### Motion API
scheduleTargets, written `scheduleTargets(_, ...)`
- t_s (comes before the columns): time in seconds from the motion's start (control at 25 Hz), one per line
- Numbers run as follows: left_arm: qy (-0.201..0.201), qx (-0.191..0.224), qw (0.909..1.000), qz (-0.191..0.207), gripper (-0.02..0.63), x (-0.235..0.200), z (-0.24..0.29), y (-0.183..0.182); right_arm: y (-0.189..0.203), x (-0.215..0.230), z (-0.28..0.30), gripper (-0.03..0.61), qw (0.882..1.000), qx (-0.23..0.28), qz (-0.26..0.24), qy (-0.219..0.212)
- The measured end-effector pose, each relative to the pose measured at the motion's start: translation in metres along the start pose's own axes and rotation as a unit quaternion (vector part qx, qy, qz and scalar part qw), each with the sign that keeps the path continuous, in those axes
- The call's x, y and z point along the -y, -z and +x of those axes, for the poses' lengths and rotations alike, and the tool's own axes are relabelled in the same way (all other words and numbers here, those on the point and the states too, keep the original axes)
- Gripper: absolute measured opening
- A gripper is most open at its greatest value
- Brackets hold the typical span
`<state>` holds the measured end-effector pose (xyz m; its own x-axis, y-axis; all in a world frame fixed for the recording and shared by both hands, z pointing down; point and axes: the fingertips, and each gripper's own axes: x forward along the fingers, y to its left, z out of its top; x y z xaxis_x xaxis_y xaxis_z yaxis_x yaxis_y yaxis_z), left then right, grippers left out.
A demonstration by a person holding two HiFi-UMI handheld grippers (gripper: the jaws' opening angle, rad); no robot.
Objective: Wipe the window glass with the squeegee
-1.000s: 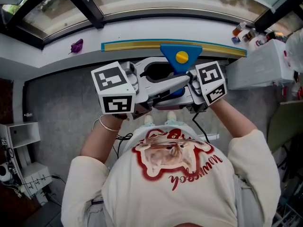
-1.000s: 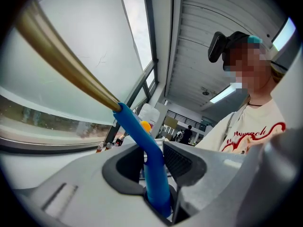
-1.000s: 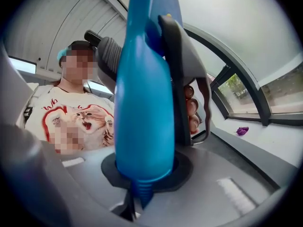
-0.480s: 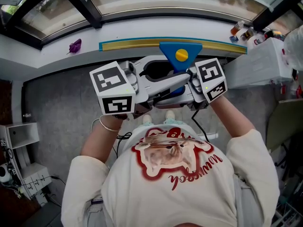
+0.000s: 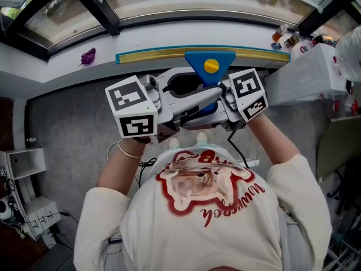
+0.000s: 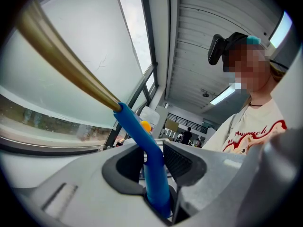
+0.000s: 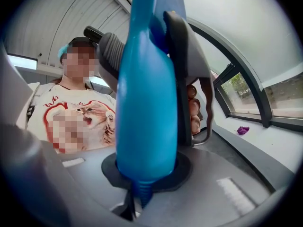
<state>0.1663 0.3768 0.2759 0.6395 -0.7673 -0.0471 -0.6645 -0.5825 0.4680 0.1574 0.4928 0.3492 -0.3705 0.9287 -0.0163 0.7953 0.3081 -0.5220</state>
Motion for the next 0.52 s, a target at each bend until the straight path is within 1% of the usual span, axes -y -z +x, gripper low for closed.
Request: scheduleTargets(0.52, -0.008, 0.004, 1.0, -0.001, 0.135, -0.0021, -0.007, 0.0008, 0.0006, 0.0029, 0.0058, 0.052, 1.0, -0.004, -0.002, -0.006)
